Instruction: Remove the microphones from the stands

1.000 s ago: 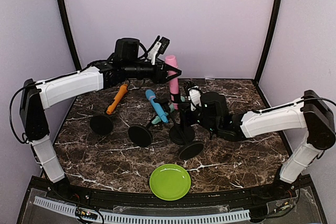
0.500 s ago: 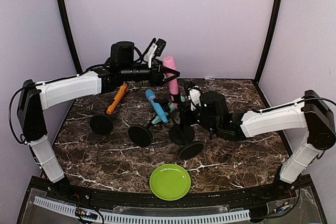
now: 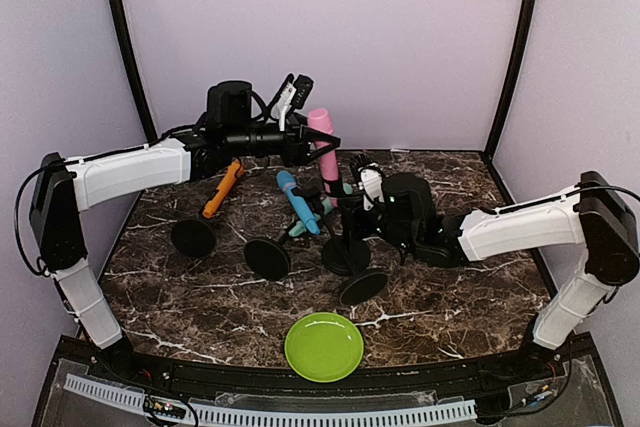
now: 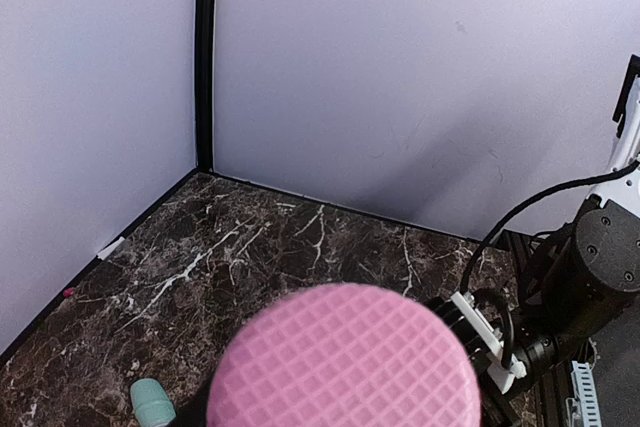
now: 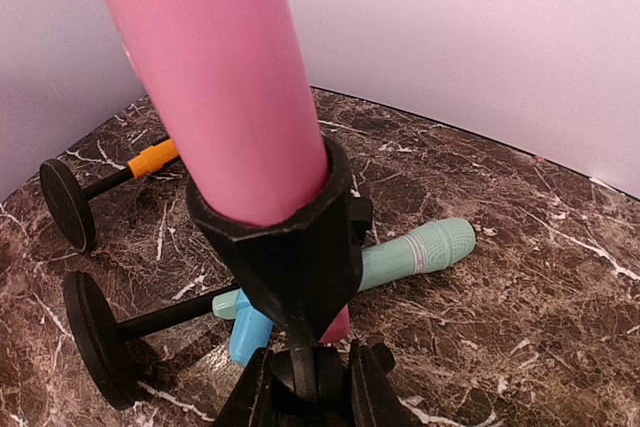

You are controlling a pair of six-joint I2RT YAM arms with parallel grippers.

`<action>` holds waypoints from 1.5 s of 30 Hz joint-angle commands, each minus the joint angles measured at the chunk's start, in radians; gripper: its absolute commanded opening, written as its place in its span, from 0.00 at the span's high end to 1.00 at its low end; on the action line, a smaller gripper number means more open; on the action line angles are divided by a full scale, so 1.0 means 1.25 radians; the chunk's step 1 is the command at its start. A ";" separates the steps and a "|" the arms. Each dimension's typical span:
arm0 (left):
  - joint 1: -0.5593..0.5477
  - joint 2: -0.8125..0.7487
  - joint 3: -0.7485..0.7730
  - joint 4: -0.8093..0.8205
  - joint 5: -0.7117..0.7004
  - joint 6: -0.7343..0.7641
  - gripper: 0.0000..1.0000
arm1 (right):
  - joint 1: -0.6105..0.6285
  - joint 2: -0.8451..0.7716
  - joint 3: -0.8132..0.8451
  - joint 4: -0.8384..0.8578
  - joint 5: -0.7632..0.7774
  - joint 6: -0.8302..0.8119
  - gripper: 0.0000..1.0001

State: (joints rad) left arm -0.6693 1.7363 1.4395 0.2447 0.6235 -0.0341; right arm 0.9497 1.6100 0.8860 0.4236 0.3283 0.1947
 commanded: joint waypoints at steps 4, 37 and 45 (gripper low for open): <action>0.000 -0.054 0.130 -0.062 -0.043 -0.042 1.00 | -0.014 0.030 -0.031 -0.142 0.028 0.017 1.00; 0.002 -0.093 0.050 0.051 0.149 -0.026 1.00 | -0.057 0.009 -0.060 -0.110 -0.016 0.142 1.00; 0.003 -0.075 0.118 -0.018 0.062 -0.053 1.00 | -0.042 0.002 -0.074 -0.086 -0.016 0.104 1.00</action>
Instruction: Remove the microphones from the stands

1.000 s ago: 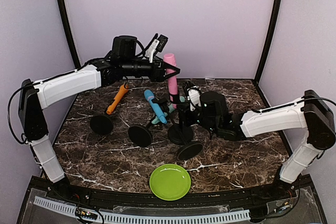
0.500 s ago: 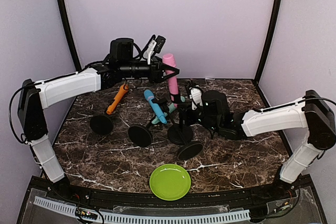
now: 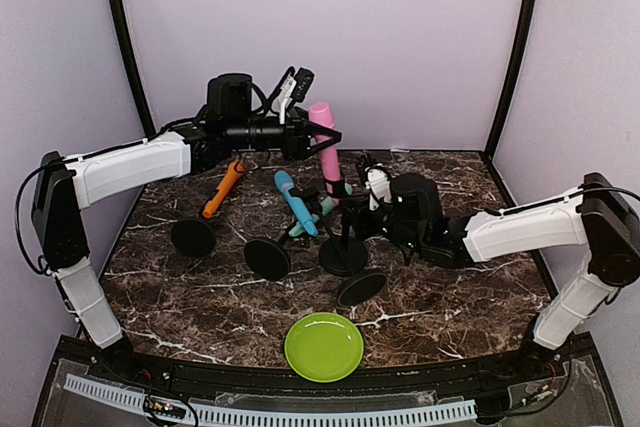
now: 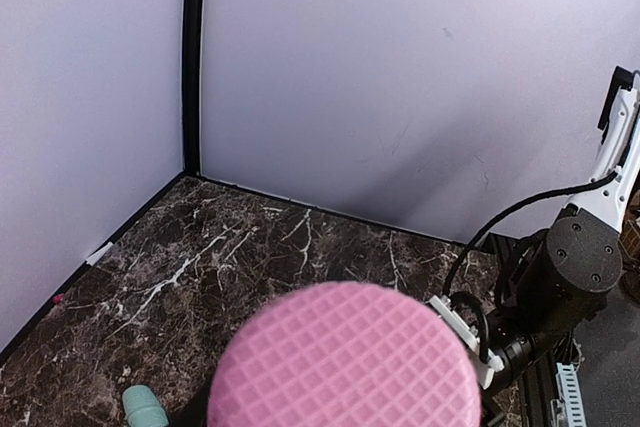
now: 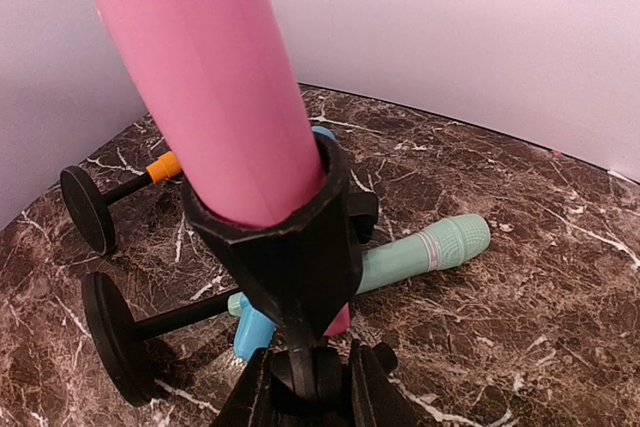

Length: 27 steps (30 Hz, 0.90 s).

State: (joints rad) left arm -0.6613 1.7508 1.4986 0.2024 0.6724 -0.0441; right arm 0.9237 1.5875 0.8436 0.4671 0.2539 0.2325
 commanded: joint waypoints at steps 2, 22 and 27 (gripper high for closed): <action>-0.004 -0.073 0.104 -0.015 0.000 -0.057 1.00 | -0.010 0.024 -0.037 -0.124 0.061 0.056 1.00; -0.002 -0.050 0.159 -0.055 -0.043 -0.064 1.00 | 0.037 0.015 -0.040 -0.117 0.150 0.027 1.00; -0.003 -0.127 0.054 0.049 -0.055 -0.062 1.00 | 0.036 0.009 -0.049 -0.113 0.155 0.032 1.00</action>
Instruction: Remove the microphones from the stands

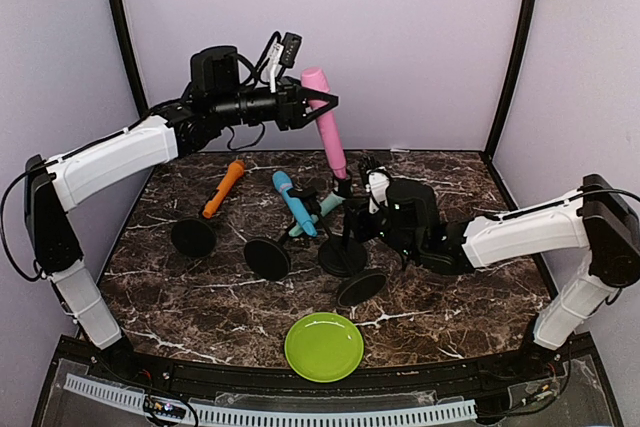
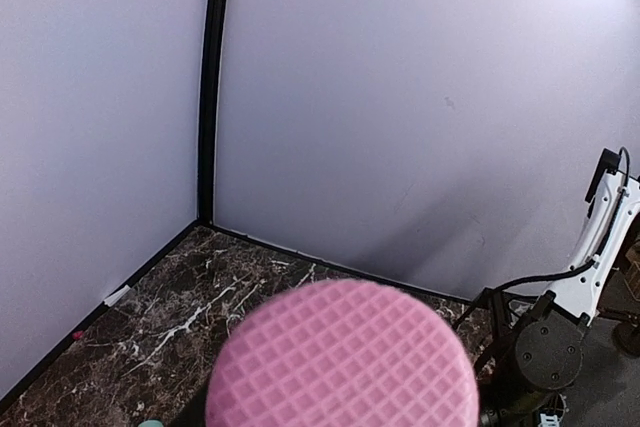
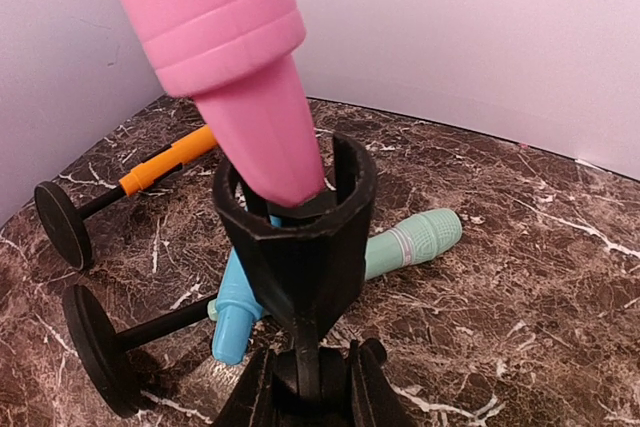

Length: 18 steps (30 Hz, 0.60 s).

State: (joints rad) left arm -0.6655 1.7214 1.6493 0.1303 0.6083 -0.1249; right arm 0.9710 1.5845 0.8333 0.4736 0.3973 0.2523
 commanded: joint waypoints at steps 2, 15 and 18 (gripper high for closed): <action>0.001 -0.129 -0.090 0.124 -0.030 0.013 1.00 | -0.003 0.009 -0.041 -0.119 0.043 0.018 1.00; 0.001 -0.272 -0.196 0.154 -0.133 0.001 1.00 | -0.005 -0.005 -0.033 -0.122 0.046 0.025 1.00; 0.001 -0.294 -0.207 0.129 -0.121 -0.015 1.00 | -0.006 -0.019 -0.028 -0.124 0.035 0.026 1.00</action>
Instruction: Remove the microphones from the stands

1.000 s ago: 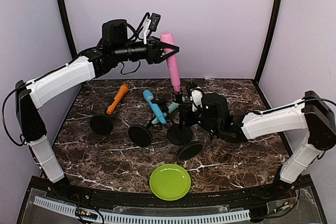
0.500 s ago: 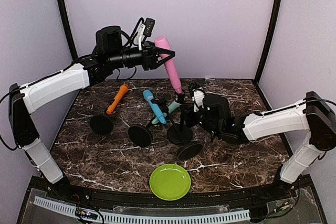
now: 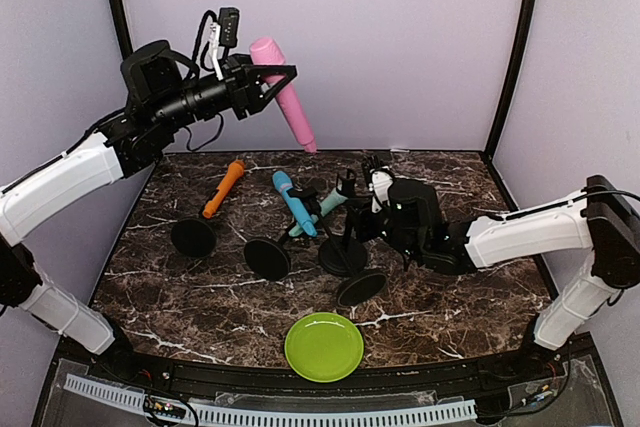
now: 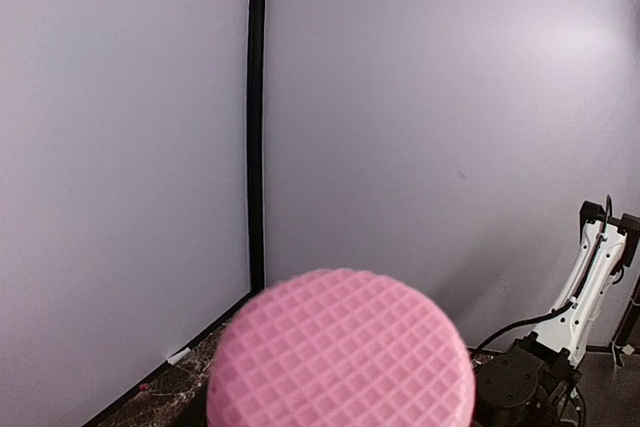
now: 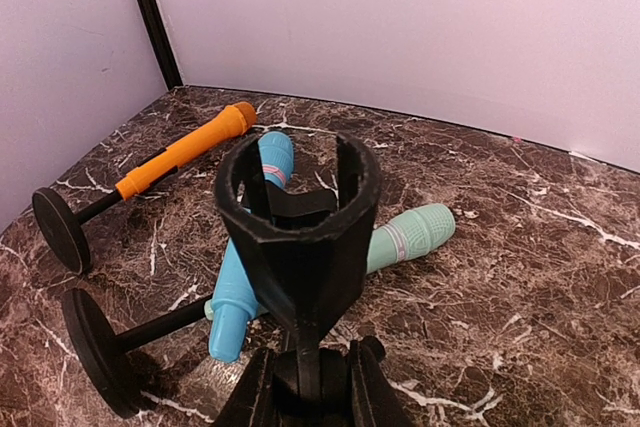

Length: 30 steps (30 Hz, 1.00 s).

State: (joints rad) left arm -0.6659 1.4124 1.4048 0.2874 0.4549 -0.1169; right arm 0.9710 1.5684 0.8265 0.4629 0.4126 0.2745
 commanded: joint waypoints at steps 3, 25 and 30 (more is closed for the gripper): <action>0.001 -0.077 -0.037 -0.029 0.009 -0.035 1.00 | -0.006 -0.016 -0.013 -0.118 -0.007 0.006 0.98; 0.009 -0.063 -0.168 0.039 0.321 -0.180 1.00 | -0.036 -0.250 0.035 -0.134 -0.409 0.025 0.03; 0.010 0.012 -0.122 0.082 0.400 -0.234 1.00 | -0.033 -0.260 0.077 -0.159 -0.584 0.024 0.01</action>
State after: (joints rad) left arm -0.6582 1.3857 1.2026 0.2893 0.8280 -0.3351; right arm 0.9287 1.2560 0.8646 0.2790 -0.0849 0.2977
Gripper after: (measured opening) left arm 0.477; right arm 0.984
